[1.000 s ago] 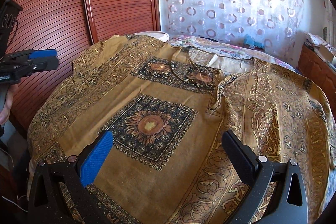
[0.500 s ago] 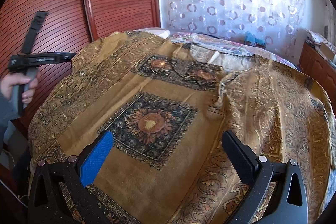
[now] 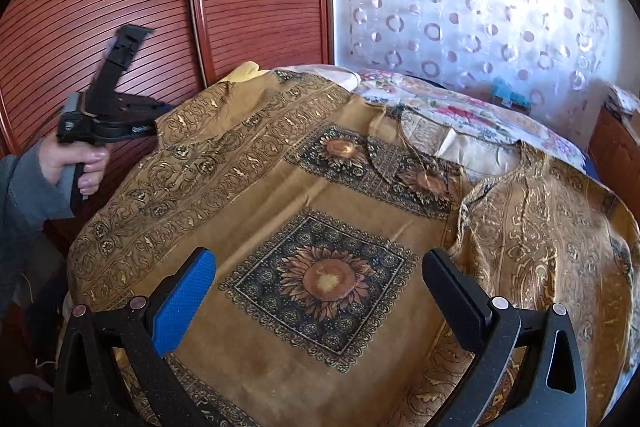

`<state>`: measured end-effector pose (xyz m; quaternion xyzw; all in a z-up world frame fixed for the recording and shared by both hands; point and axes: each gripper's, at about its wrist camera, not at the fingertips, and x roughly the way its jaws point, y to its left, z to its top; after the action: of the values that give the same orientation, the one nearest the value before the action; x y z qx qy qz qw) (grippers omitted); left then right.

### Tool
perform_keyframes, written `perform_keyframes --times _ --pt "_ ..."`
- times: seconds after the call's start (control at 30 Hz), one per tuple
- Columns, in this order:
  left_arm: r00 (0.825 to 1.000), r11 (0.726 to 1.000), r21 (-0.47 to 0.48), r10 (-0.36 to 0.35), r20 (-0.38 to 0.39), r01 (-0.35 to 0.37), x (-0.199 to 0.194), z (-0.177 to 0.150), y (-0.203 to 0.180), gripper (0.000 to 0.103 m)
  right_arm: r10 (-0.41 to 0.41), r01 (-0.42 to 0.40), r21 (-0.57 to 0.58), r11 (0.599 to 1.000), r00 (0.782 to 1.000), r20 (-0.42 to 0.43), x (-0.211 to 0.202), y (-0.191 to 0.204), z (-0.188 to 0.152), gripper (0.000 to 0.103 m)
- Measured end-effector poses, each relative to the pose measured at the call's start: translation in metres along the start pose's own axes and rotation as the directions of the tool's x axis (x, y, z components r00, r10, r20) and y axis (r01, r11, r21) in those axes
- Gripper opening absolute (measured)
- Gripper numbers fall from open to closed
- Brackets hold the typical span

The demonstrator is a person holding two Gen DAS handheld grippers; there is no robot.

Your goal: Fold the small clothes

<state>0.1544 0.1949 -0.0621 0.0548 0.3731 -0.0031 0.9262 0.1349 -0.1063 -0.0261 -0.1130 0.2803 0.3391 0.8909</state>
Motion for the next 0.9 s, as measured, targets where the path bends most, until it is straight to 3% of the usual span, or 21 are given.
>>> perform_keyframes --times 0.17,0.3,0.37,0.43,0.53,0.7,0.73,0.77,0.8,0.9 --pt "0.997 0.999 0.039 -0.037 0.062 0.035 -0.022 0.024 -0.018 0.001 -0.013 0.013 0.034 0.999 1.000 -0.001 0.002 -0.011 0.000 0.103" --pt "0.998 0.996 0.083 0.005 0.066 -0.011 -0.025 0.039 -0.026 0.002 -0.023 0.022 0.047 0.999 1.000 0.002 0.000 -0.017 -0.002 0.103" --pt "0.999 0.996 0.085 0.033 0.043 -0.037 -0.019 0.040 -0.022 0.030 -0.025 0.025 0.048 0.999 1.000 0.001 -0.001 -0.016 -0.003 0.103" --pt "1.000 0.998 0.056 0.024 0.020 -0.026 -0.011 0.038 -0.013 0.049 -0.022 0.022 0.050 0.999 1.000 -0.002 -0.001 -0.016 -0.005 0.103" --pt "1.000 1.000 -0.002 0.009 -0.016 -0.009 0.000 0.036 -0.005 0.054 -0.017 0.018 0.052 0.998 1.000 -0.002 -0.001 -0.015 -0.007 0.103" --pt "0.999 1.000 0.002 -0.008 -0.044 0.008 0.022 0.035 -0.010 0.054 -0.014 0.014 0.047 0.999 1.000 -0.007 0.000 -0.014 -0.007 0.103" --pt "0.999 1.000 -0.004 -0.016 -0.052 0.016 0.026 0.036 -0.011 0.041 -0.013 0.014 0.048 0.999 1.000 -0.005 0.000 -0.014 -0.007 0.103" --pt "0.998 1.000 -0.006 -0.015 -0.063 0.015 0.029 0.037 -0.013 0.019 -0.013 0.013 0.050 0.999 1.000 -0.003 0.000 -0.015 -0.007 0.103" --pt "0.997 1.000 -0.008 -0.009 -0.073 0.009 0.031 0.039 -0.015 0.011 -0.014 0.014 0.052 0.999 1.000 -0.002 -0.001 -0.017 -0.007 0.103" --pt "0.999 1.000 0.026 -0.013 -0.037 0.014 0.019 0.047 -0.034 0.007 -0.020 0.020 0.062 0.998 1.000 0.003 -0.004 -0.022 -0.008 0.103"
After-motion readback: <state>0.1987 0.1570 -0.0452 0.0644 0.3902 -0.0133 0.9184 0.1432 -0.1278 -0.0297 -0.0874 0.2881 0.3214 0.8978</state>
